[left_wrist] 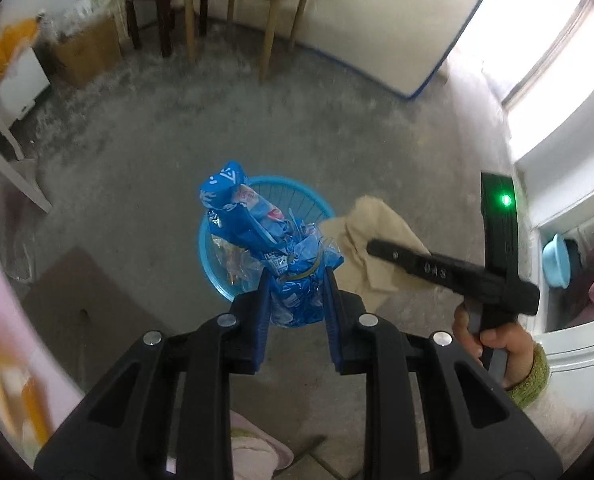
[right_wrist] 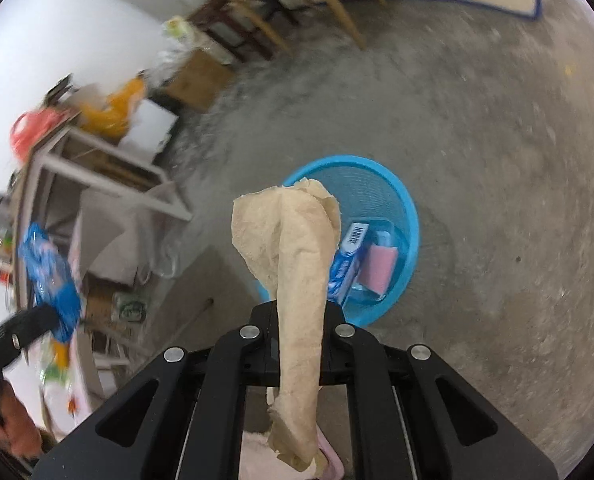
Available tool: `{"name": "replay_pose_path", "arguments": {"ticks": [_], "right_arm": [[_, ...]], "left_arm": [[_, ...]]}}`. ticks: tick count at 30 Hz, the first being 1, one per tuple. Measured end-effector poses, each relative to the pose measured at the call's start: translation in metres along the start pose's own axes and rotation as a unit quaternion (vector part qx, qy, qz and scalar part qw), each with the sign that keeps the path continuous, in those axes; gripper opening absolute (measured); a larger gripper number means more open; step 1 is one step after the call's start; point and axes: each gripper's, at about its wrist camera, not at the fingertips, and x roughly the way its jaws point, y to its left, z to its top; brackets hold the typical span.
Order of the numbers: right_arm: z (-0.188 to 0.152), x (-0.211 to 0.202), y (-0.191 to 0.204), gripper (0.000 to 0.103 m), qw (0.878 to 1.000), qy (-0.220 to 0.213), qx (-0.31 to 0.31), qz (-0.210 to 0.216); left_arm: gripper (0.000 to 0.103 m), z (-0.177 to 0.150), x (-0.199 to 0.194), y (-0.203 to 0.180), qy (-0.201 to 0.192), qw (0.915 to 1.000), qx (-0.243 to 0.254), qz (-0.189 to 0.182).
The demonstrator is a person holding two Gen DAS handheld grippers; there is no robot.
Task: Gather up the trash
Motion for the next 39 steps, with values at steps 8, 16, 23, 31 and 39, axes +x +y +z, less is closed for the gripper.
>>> {"name": "replay_pose_path", "arguments": {"ticks": [8,16,23,31,39], "right_arm": [[0.047,0.100,-0.024,0.024,0.999,0.022,0.030,0.011],[0.041,0.137,-0.046,0.056,0.996,0.038,0.081,0.000],[0.007,0.093,-0.086,0.063,0.991,-0.006,0.134,0.024],[-0.079,0.033,-0.095,0.065,0.995,0.002,0.104,-0.005],[-0.102,-0.021,-0.021,0.066,0.996,-0.008,-0.049,-0.074]], "left_arm": [[0.054,0.025,0.048,0.014,0.004,0.9988,0.008,0.048],[0.058,0.022,0.028,0.024,-0.024,0.9981,0.009,0.056],[0.059,-0.016,-0.035,0.021,-0.066,0.9967,0.008,0.048],[0.067,-0.098,-0.141,0.043,-0.143,0.9876,-0.027,0.059],[0.069,-0.198,-0.219,0.081,-0.206,0.9673,-0.096,0.112]]}}
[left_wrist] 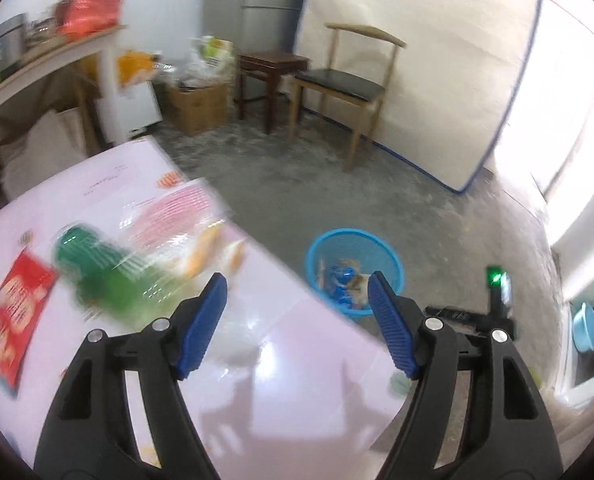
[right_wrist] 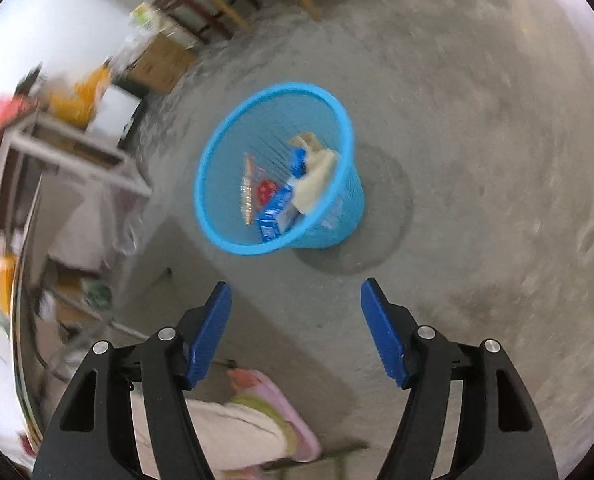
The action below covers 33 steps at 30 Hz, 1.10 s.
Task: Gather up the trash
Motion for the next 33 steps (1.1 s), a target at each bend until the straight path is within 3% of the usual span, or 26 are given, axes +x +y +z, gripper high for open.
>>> {"name": "replay_pose_path", "arguments": {"ticks": [4,9,12,13,14,15,18,20,26,28,31,33], "right_arm": [[0.007,-0.057,0.071,0.077,0.990,-0.078,-0.110,-0.030],[-0.002,-0.116,0.153,0.092,0.968,-0.140,-0.206,-0.019],[-0.021,-0.141,0.203,0.097,0.943,-0.181,-0.279,-0.032],[-0.032,-0.145,0.223,0.097,0.928,-0.192,-0.314,-0.053],[-0.039,-0.146,0.235,0.097,0.919,-0.193,-0.337,-0.070],[-0.050,-0.144,0.252,0.097,0.902,-0.192,-0.376,-0.094],[-0.072,-0.139,0.280,0.097,0.881,-0.187,-0.423,-0.102],[-0.084,-0.139,0.293,0.097,0.879,-0.174,-0.439,-0.065],[-0.094,-0.155,0.308,0.097,0.896,-0.140,-0.415,0.069],[-0.093,-0.157,0.309,0.097,0.904,-0.133,-0.397,0.086],[-0.088,-0.154,0.306,0.097,0.914,-0.111,-0.377,0.105],[-0.087,-0.151,0.300,0.097,0.920,-0.102,-0.363,0.110]], "left_arm": [[0.070,-0.027,-0.035,0.030,-0.015,0.9983,-0.019,0.053],[0.072,-0.063,-0.069,0.060,-0.030,0.9924,-0.064,0.101],[0.073,-0.084,-0.078,0.077,-0.034,0.9876,-0.097,0.119],[0.074,-0.092,-0.080,0.084,-0.033,0.9854,-0.112,0.124],[0.074,-0.098,-0.078,0.084,-0.030,0.9835,-0.121,0.131],[0.074,-0.104,-0.077,0.087,-0.028,0.9815,-0.127,0.140],[0.074,-0.119,-0.074,0.097,-0.029,0.9765,-0.145,0.157],[0.074,-0.124,-0.069,0.105,-0.027,0.9736,-0.159,0.162],[0.074,-0.117,-0.044,0.137,-0.032,0.9605,-0.223,0.163],[0.074,-0.112,-0.033,0.147,-0.037,0.9578,-0.230,0.169],[0.060,-0.109,-0.016,0.168,-0.029,0.9516,-0.252,0.174],[0.056,-0.109,-0.007,0.180,-0.016,0.9486,-0.268,0.167]]}}
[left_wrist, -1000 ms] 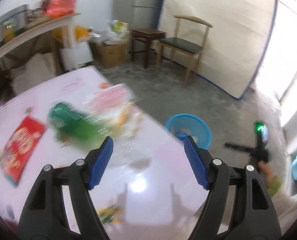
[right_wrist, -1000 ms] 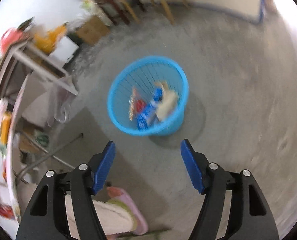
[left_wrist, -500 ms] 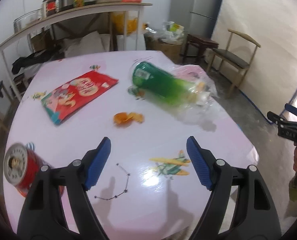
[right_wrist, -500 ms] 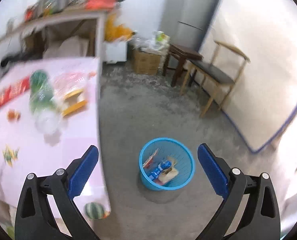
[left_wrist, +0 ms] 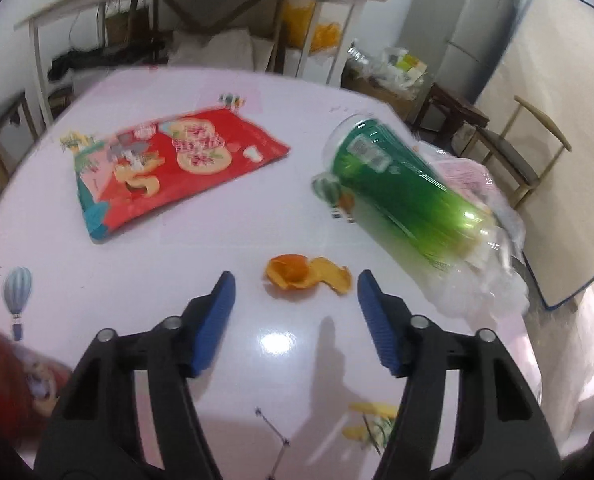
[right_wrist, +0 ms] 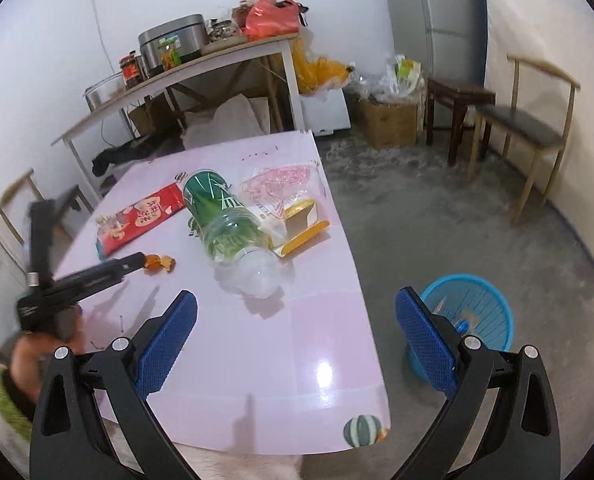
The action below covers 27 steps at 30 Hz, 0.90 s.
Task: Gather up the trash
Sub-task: 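Grasp the orange peel with the left tool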
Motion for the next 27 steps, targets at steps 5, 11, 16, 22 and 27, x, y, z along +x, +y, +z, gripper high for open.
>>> {"name": "replay_pose_path", "arguments": {"ticks": [5,11,16,22,27], "right_arm": [[-0.002,0.015,-0.010,0.096,0.999,0.018,0.028,0.003],[0.003,0.027,-0.015,0.091,0.999,0.018,0.042,0.018],[0.021,0.035,-0.024,0.085,0.997,0.008,0.060,0.046],[0.059,0.074,-0.039,0.069,0.990,0.023,0.103,0.098],[0.082,0.110,-0.016,0.061,0.983,0.068,0.088,0.148]], "left_arm": [[0.039,0.006,0.024,0.011,0.024,0.9994,-0.021,-0.012],[0.022,0.008,0.030,0.002,0.024,0.9996,0.013,-0.009],[0.017,0.004,0.027,-0.007,0.014,0.9985,0.053,0.007],[0.013,0.000,0.019,-0.002,0.017,0.9983,0.056,-0.003],[0.012,-0.010,0.008,0.005,0.015,0.9984,0.054,0.000]]}}
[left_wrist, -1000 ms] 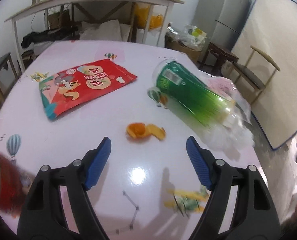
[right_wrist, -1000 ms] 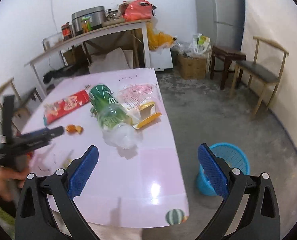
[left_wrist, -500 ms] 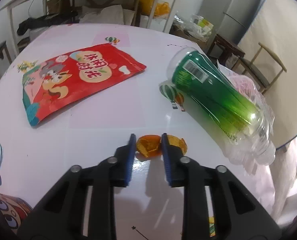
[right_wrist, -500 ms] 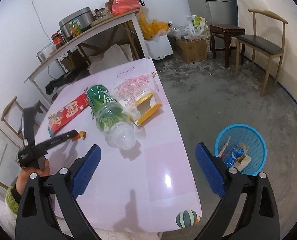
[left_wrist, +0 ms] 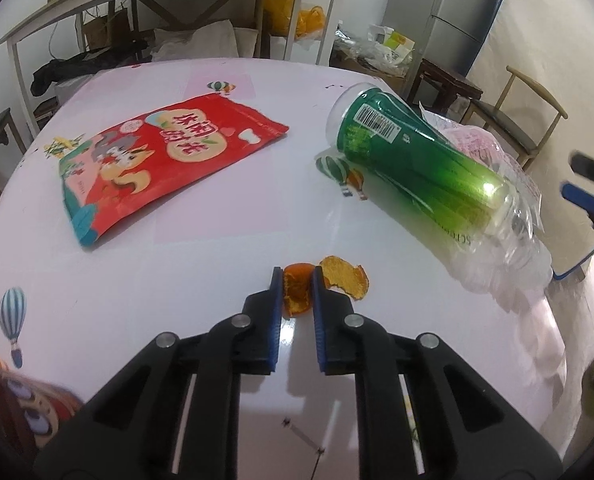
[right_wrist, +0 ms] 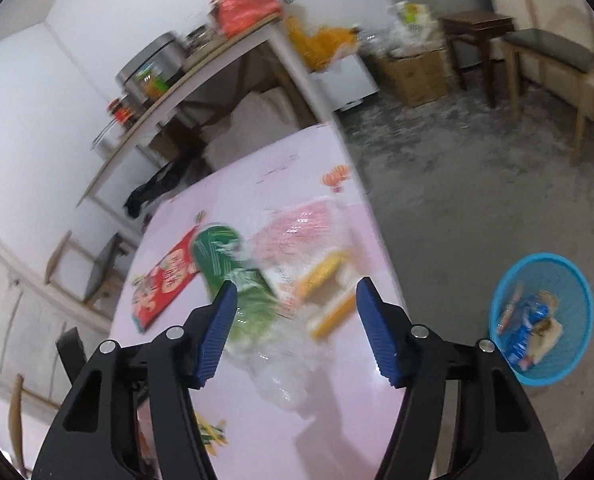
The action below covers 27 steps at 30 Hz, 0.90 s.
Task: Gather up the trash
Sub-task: 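Grasp the orange peel with the left tool, then grasp the clear plastic bag with the right tool while the left holds the peel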
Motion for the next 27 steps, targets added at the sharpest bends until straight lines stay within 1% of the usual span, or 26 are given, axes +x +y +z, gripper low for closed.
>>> {"name": "replay_pose_path", "arguments": {"ticks": [2,3,4,5,6,9,12,13,14,16,18,22,24,27], "right_arm": [[-0.003,0.016,0.011,0.061,1.000,0.022,-0.012,0.000],[-0.003,0.024,0.016,0.061,0.999,0.030,-0.024,-0.010],[-0.006,0.035,0.023,0.061,0.998,0.038,-0.041,-0.036],[-0.007,0.039,0.025,0.061,0.997,0.042,-0.046,-0.045],[-0.010,0.047,0.028,0.061,0.996,0.054,-0.050,-0.045],[-0.019,0.058,0.035,0.061,0.995,0.078,-0.047,-0.033],[-0.025,0.057,0.055,0.061,0.993,0.084,-0.077,0.008],[-0.026,0.055,0.060,0.061,0.993,0.084,-0.082,0.024],[-0.026,0.053,0.063,0.061,0.993,0.080,-0.085,0.026],[-0.025,0.048,0.064,0.061,0.994,0.071,-0.083,0.011],[-0.024,0.041,0.059,0.061,0.995,0.063,-0.071,0.012],[-0.020,0.018,0.044,0.062,0.998,0.029,-0.050,0.002],[-0.014,0.010,0.034,0.066,0.999,0.016,-0.040,-0.016],[0.000,0.008,0.023,0.074,0.998,0.006,-0.036,-0.041]], "left_arm": [[0.012,-0.007,-0.004,0.002,0.001,1.0000,-0.002,-0.004],[0.012,-0.011,-0.006,0.002,0.003,1.0000,0.000,-0.006],[0.012,-0.017,-0.011,0.001,0.003,1.0000,0.005,-0.006],[0.012,-0.021,-0.014,0.001,0.004,0.9999,0.008,-0.007],[0.012,-0.025,-0.017,0.001,0.004,0.9999,0.010,-0.008],[0.012,-0.038,-0.028,0.000,0.005,0.9998,0.018,-0.010],[0.012,-0.047,-0.035,0.002,0.003,0.9997,0.021,-0.009],[0.012,-0.050,-0.036,0.003,0.001,0.9998,0.019,-0.009],[0.012,-0.051,-0.037,0.004,0.000,0.9998,0.016,-0.009],[0.012,-0.052,-0.039,0.006,0.000,0.9999,0.010,-0.012],[0.012,-0.053,-0.040,0.007,0.000,0.9999,0.006,-0.014],[0.012,-0.056,-0.043,0.011,-0.002,0.9998,0.002,-0.018],[0.012,-0.058,-0.044,0.011,-0.002,0.9998,0.000,-0.021],[0.012,-0.059,-0.044,0.012,-0.003,0.9997,-0.001,-0.023]]}}
